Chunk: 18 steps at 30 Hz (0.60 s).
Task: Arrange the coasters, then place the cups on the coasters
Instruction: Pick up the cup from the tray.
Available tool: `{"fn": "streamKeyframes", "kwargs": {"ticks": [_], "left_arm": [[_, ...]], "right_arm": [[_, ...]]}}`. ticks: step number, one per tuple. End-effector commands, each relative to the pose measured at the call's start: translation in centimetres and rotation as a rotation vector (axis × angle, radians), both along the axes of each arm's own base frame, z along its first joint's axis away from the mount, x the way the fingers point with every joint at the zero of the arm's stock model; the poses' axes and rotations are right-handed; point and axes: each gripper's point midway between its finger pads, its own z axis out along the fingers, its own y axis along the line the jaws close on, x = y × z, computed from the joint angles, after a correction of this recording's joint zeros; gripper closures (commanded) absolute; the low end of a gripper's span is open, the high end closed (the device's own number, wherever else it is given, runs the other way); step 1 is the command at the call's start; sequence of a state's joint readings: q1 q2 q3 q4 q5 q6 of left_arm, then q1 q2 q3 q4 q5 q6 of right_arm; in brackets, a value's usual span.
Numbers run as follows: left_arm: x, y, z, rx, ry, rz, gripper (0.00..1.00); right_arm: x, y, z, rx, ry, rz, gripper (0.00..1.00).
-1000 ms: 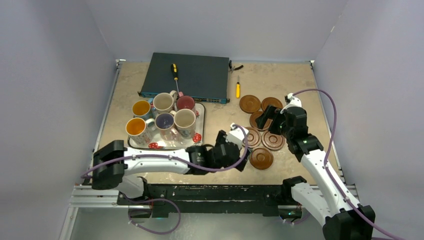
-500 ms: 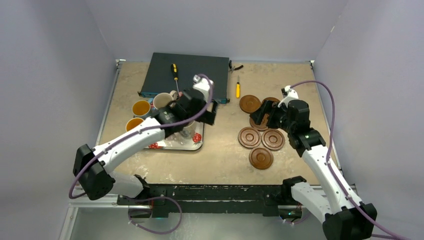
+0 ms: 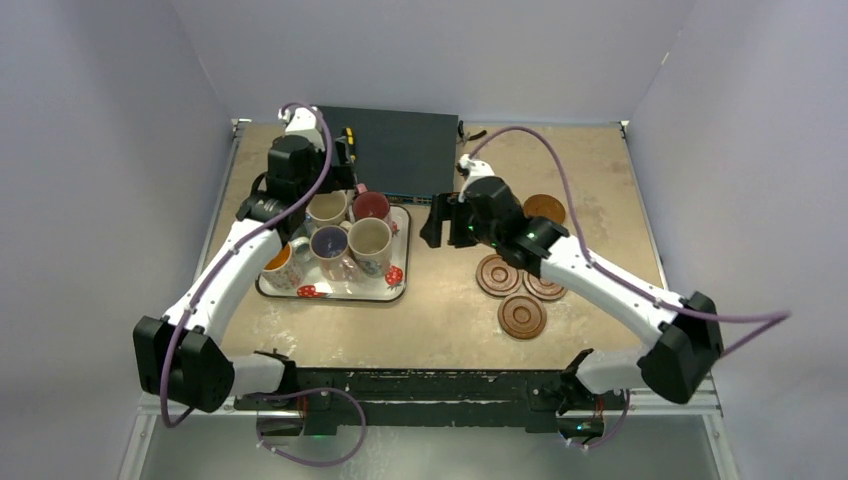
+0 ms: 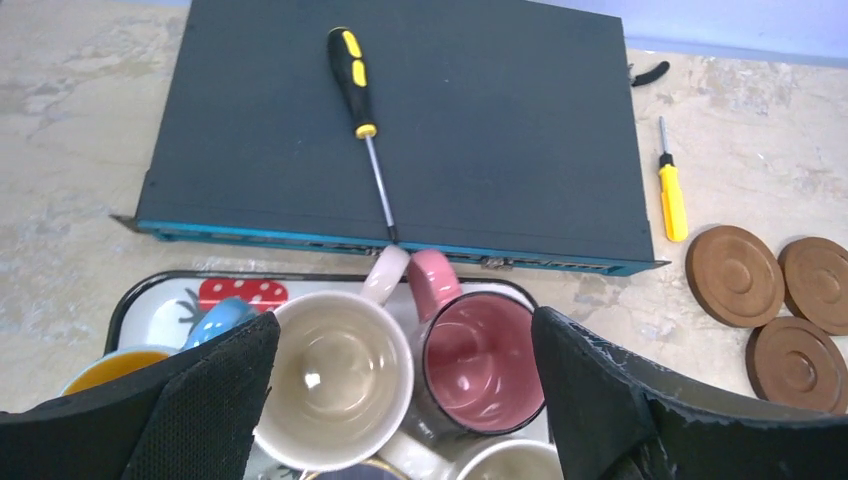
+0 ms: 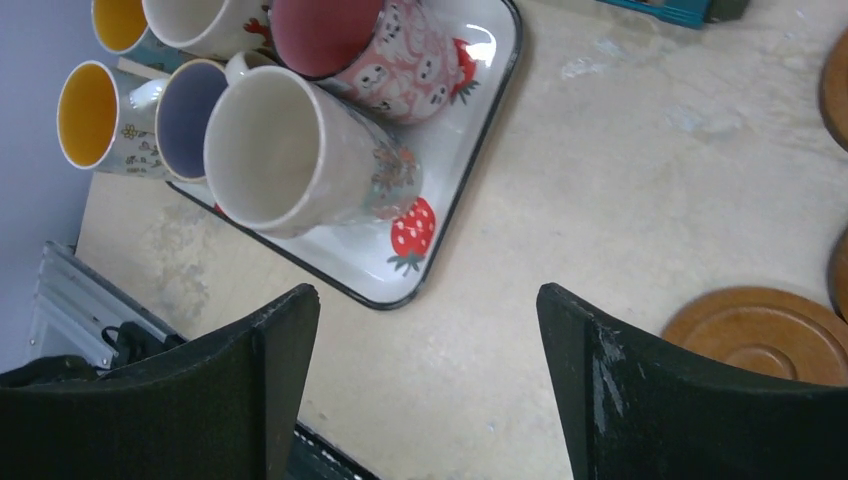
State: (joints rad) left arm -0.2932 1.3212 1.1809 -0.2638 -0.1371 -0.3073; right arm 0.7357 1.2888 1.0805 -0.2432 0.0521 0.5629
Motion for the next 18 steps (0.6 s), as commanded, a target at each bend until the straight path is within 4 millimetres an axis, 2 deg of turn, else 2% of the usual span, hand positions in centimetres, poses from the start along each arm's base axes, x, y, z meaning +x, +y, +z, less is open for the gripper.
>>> {"fn": "streamKeyframes", "kwargs": {"ticks": [1, 5, 10, 15, 18], "left_arm": [[-1.2, 1.7, 2.3, -0.032, -0.123, 0.051, 0.09], [-1.5, 3.0, 3.0, 0.011, -0.160, 0.096, 0.09], [-1.2, 3.4, 2.3, 0.037, -0.140, 0.115, 0.09], [-1.1, 3.8, 2.2, 0.049, -0.142, 0.124, 0.09], [-1.1, 4.1, 2.1, 0.053, -0.142, 0.131, 0.09]], "right_arm": [[1.6, 3.1, 1.3, -0.055, -0.058, -0.020, 0.19], [2.5, 6.4, 0.2, -0.156, -0.057, 0.031, 0.24], [3.7, 9.4, -1.1, -0.335, -0.084, 0.054, 0.31], [4.8, 11.4, -2.7, -0.425, -0.105, 0.090, 0.36], [5.6, 11.6, -3.9, -0.481, -0.103, 0.072, 0.39]]}}
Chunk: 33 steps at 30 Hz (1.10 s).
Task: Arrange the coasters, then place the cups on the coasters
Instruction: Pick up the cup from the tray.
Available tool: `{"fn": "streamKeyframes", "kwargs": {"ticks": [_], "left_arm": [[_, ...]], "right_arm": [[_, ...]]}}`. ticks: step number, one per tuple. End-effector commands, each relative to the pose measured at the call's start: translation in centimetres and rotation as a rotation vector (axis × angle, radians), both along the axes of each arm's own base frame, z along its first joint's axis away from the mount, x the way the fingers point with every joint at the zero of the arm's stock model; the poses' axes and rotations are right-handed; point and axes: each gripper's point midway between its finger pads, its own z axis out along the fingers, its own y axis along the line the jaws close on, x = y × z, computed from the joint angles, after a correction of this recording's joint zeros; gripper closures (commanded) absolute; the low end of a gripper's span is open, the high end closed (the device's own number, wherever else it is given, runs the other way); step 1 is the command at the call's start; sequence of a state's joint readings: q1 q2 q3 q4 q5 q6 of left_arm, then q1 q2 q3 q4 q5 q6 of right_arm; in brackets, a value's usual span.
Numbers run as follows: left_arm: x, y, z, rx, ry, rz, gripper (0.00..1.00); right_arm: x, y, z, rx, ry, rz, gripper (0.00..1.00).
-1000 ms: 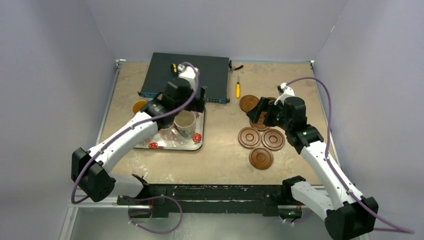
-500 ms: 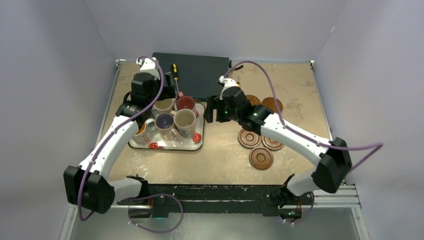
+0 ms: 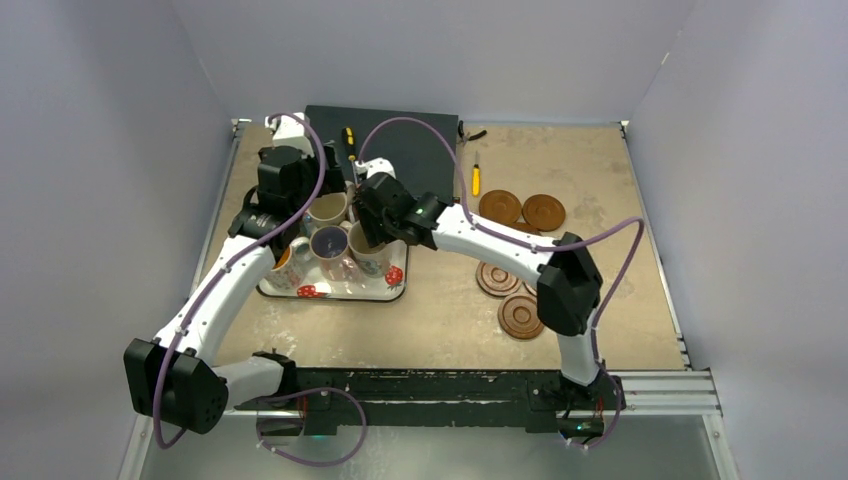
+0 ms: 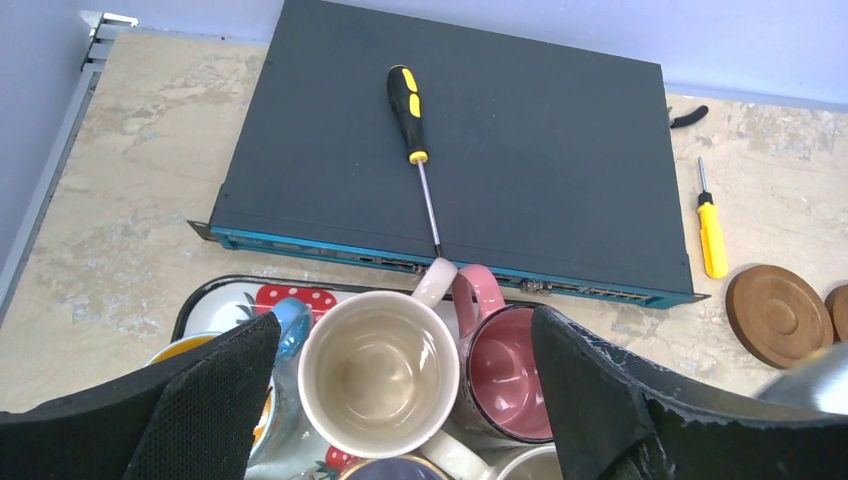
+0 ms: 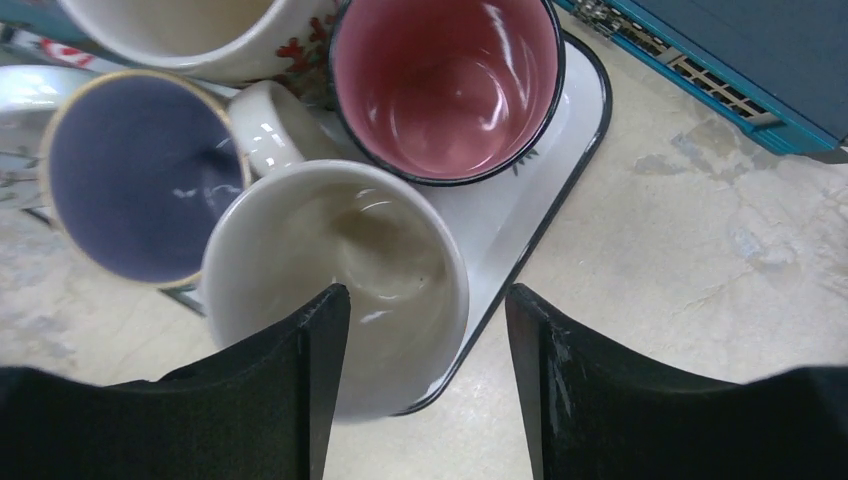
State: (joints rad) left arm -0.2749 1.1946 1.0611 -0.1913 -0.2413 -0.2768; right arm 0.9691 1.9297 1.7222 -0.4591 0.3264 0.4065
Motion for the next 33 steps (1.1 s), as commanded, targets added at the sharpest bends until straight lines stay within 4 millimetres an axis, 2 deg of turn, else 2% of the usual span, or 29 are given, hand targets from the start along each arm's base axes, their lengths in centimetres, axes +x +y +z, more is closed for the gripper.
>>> {"fn": "streamKeyframes", "kwargs": {"ticks": [1, 6, 10, 15, 20, 25, 28, 33], "left_arm": [[0.6, 0.9, 1.3, 0.012, -0.054, 0.027, 0.09], [0.4, 0.7, 1.8, -0.005, -0.068, 0.014, 0.09], [0.4, 0.6, 1.8, -0.010, -0.062, 0.008, 0.10], [0.0, 0.7, 2.6, -0.029, -0.084, 0.011, 0.10], [0.4, 0.2, 1.7, -0.038, -0.049, -0.002, 0.10], [0.4, 0.2, 1.4, -0.038, -0.045, -0.003, 0.11], [0.3, 0.3, 1.5, -0.037, -0.047, 0.001, 0.11], [0.2, 0.5, 1.8, -0.042, -0.063, 0.012, 0.11]], "right_arm": [[1.6, -1.3, 0.3, -0.121, -0.058, -0.041, 0.39], [2.2, -0.8, -0.9, -0.153, -0.068, -0.026, 0.42], [2.2, 0.0, -1.9, -0.154, -0.048, -0.001, 0.51], [2.0, 0.5, -1.8, -0.137, -0.042, 0.011, 0.78], [0.8, 0.6, -0.9, -0.090, -0.030, 0.034, 1.00], [-0.3, 0.3, 0.8, -0.056, -0.006, 0.019, 1.00], [-0.8, -0.7, 1.9, -0.040, 0.011, -0.027, 1.00], [-2.2, -2.0, 4.8, 0.042, 0.010, -0.056, 1.00]]}}
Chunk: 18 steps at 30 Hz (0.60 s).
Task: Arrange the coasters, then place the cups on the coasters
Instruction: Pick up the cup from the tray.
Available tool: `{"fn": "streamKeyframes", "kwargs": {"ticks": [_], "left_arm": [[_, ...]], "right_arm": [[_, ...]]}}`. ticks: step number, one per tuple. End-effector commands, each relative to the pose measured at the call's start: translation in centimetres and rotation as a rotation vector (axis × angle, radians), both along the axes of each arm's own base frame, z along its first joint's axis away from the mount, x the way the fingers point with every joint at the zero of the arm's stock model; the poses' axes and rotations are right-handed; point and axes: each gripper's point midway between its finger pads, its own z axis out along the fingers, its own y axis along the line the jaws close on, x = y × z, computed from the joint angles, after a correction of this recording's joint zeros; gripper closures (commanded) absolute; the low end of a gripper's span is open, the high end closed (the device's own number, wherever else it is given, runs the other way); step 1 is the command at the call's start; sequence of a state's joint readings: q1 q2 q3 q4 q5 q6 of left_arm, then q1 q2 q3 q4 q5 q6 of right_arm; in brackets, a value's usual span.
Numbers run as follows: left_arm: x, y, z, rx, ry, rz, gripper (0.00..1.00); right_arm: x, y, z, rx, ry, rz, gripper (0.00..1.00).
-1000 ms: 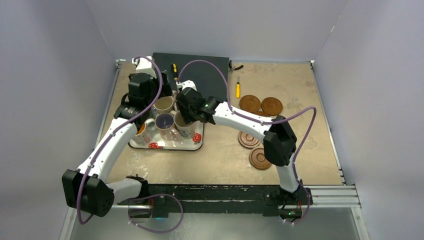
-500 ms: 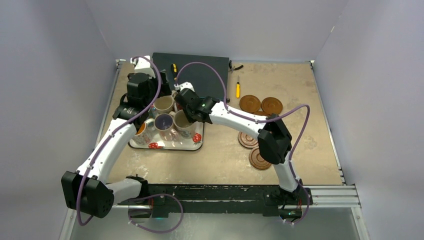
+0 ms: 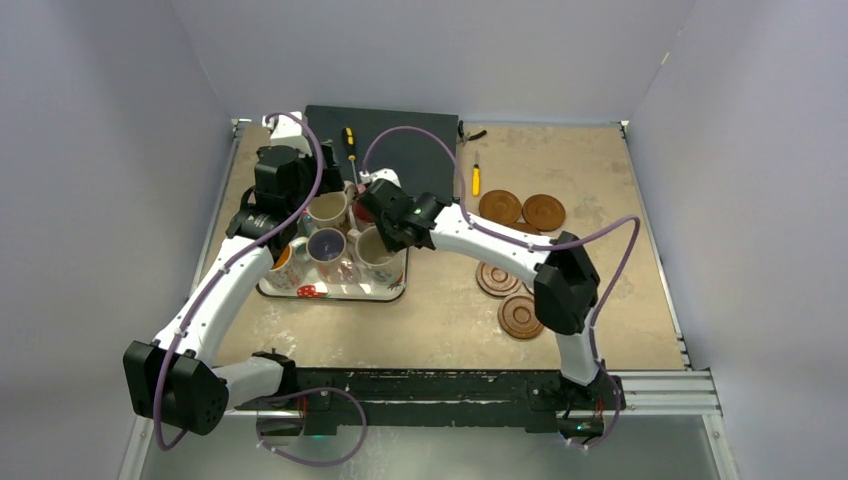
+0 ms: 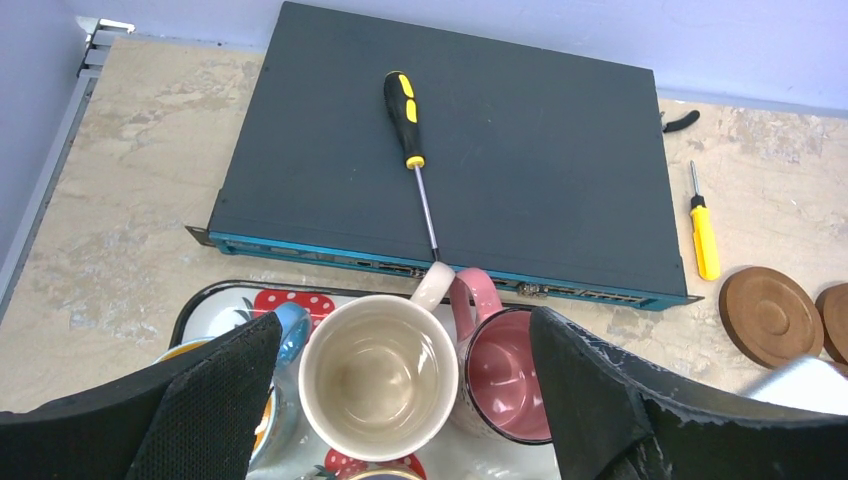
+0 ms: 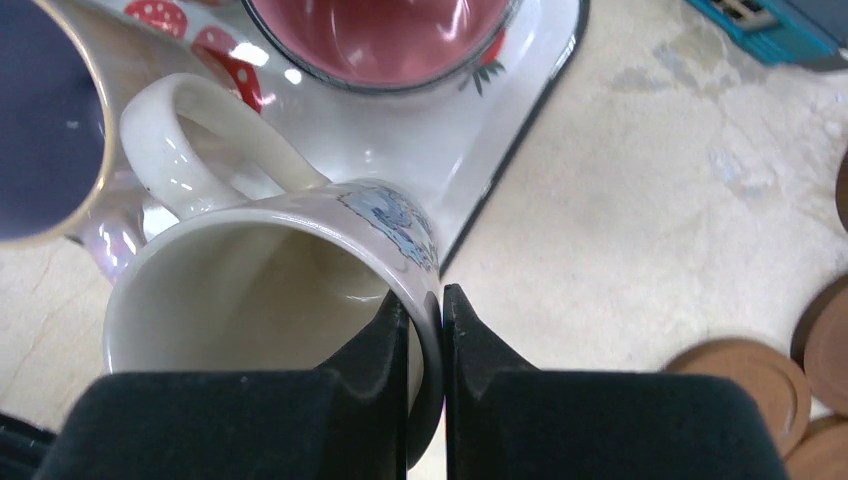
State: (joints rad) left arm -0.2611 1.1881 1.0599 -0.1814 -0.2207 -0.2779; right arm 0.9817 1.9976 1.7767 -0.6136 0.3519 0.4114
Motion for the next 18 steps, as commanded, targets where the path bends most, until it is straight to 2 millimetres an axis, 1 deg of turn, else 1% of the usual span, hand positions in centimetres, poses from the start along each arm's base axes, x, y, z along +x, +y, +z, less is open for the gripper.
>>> {"fn": "streamKeyframes", "kwargs": {"ticks": [1, 5, 8, 10, 11, 13, 15, 16, 18], "left_arm": [[0.1, 0.3, 1.6, -0.034, -0.057, 0.017, 0.11], [0.0, 0.8, 2.2, -0.029, -0.067, 0.037, 0.10], [-0.3, 1.5, 3.1, -0.021, -0.091, 0.058, 0.10], [-0.4, 1.9, 4.1, -0.015, -0.121, 0.080, 0.10], [-0.3, 2.1, 4.6, -0.016, -0.136, 0.089, 0.09], [0.2, 1.7, 6.2, -0.027, -0.161, 0.073, 0.07], [1.1, 0.8, 7.7, -0.049, -0.160, 0.037, 0.07], [1.6, 0.3, 8.5, -0.062, -0.165, 0.023, 0.07], [2.4, -0.1, 9.8, -0.078, -0.191, 0.014, 0.07]], "right_arm": [[-1.2, -0.9, 8.4, 0.198, -0.074, -0.055, 1.00], [-2.7, -3.0, 10.5, 0.241, -0.077, -0.086, 1.00], [-4.2, -4.8, 11.4, 0.257, -0.062, -0.082, 1.00], [-4.2, -7.1, 11.7, 0.217, -0.092, -0.127, 1.00], [-4.0, -8.3, 11.8, 0.190, -0.106, -0.154, 1.00], [-3.2, -10.7, 11.9, 0.145, -0.132, -0.211, 1.00], [-1.6, -13.1, 12.2, 0.130, -0.149, -0.257, 1.00], [-0.4, -14.4, 12.4, 0.134, -0.160, -0.277, 1.00], [1.6, -16.7, 13.0, 0.145, -0.197, -0.296, 1.00]]}}
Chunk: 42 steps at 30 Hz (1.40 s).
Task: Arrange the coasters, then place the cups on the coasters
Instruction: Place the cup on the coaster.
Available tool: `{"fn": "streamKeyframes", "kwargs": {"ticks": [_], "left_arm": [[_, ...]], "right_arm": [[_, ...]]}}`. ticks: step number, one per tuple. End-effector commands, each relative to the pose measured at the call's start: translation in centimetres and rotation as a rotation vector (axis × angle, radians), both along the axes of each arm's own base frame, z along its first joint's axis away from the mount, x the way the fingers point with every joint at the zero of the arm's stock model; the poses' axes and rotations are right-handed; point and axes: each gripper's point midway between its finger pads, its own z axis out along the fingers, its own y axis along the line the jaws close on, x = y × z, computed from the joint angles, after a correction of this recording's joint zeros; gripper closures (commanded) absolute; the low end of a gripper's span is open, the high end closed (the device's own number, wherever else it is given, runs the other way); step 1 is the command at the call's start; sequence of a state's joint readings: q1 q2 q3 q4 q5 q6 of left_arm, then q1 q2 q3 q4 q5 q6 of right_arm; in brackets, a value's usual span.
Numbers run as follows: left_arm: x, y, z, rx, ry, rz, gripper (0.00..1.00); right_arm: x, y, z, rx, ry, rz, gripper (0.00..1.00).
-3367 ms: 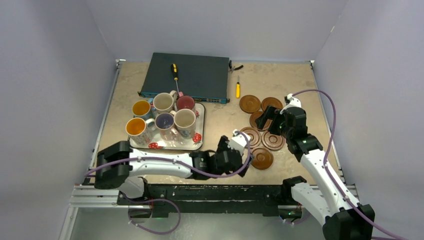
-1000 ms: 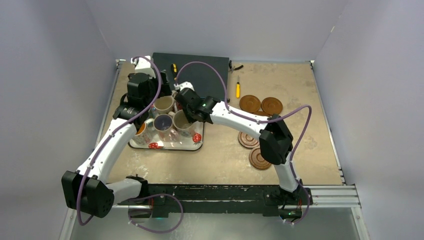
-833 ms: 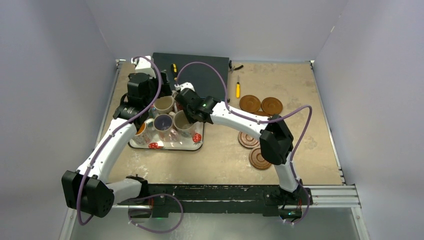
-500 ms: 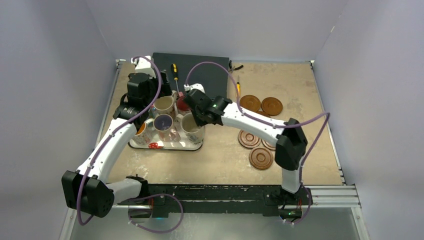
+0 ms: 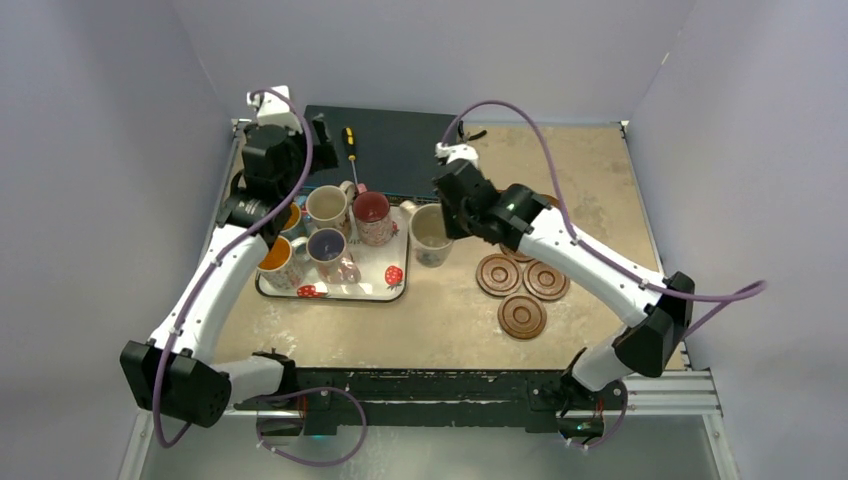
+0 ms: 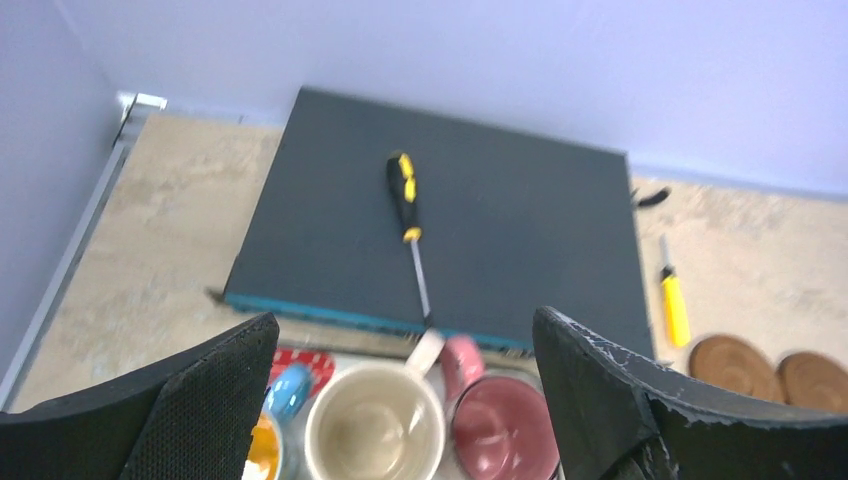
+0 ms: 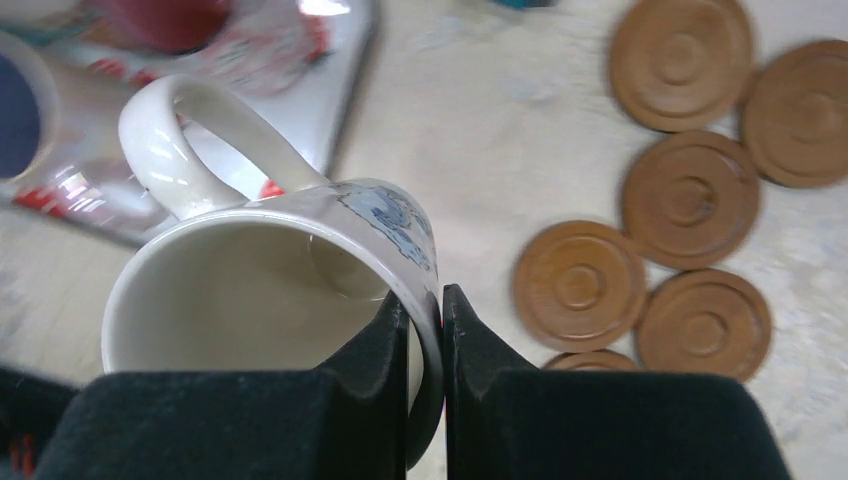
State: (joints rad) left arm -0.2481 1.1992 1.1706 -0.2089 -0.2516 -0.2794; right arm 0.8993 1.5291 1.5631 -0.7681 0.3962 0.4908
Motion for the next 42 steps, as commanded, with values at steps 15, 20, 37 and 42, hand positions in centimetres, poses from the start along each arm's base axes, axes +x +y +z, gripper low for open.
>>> {"fn": "streamKeyframes", "kwargs": {"ticks": [15, 20, 37, 42], "left_arm": [[1.8, 0.6, 2.1, -0.099, -0.122, -0.058, 0.07], [2.0, 0.6, 1.4, -0.095, -0.107, -0.060, 0.08], [1.9, 0.2, 1.6, -0.088, -0.115, -0.085, 0.08], [1.9, 0.2, 1.6, -0.092, -0.115, -0.088, 0.09]], "right_arm": [[15.9, -16.6, 0.9, -0.038, -0.191, -0.162, 1.00], [18.5, -18.4, 0.9, -0.033, -0.201, -0.132, 1.00], [22.6, -18.3, -2.1, -0.017, -0.146, -0.062, 1.00], [23.0, -18.1, -2.5, -0.001, -0.127, -0.077, 1.00]]}}
